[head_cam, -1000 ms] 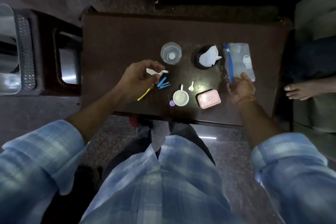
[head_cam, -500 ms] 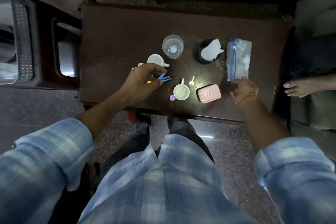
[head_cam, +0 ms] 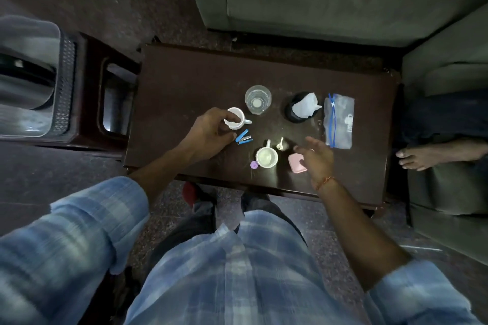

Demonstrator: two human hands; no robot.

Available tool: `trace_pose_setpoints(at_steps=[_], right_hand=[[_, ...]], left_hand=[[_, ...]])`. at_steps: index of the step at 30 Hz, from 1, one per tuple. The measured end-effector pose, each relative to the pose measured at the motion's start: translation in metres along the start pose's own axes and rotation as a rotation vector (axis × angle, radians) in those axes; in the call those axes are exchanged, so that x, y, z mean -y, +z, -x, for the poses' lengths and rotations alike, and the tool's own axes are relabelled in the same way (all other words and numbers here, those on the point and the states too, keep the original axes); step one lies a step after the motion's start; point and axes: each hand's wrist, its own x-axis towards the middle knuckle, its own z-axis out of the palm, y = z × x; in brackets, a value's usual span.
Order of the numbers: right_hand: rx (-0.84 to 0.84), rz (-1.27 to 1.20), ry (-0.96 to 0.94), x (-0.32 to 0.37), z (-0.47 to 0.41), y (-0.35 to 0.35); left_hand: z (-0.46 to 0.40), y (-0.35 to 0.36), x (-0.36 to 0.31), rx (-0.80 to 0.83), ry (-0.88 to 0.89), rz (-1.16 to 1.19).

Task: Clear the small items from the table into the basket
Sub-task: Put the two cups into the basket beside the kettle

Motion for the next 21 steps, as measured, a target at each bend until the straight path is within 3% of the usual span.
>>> trace_pose_setpoints(at_steps=[7,14,21], right_hand=[[0.078,0.447,-0.242,-0.025,0.001,0.047],[0.182,0.877,-0.24,-0.061,-0.028,0.063],[0.107,1.0,-0.285,-0.087,-0.039,0.083]], left_hand=[[-0.033,0.021,0.035,0.016,-0.009,-0.163],[-0.084,0.069,0.078,0.107,-0.078,-0.364],[-0.118,0.1,0.111,0.134,-0.062,-0.596]])
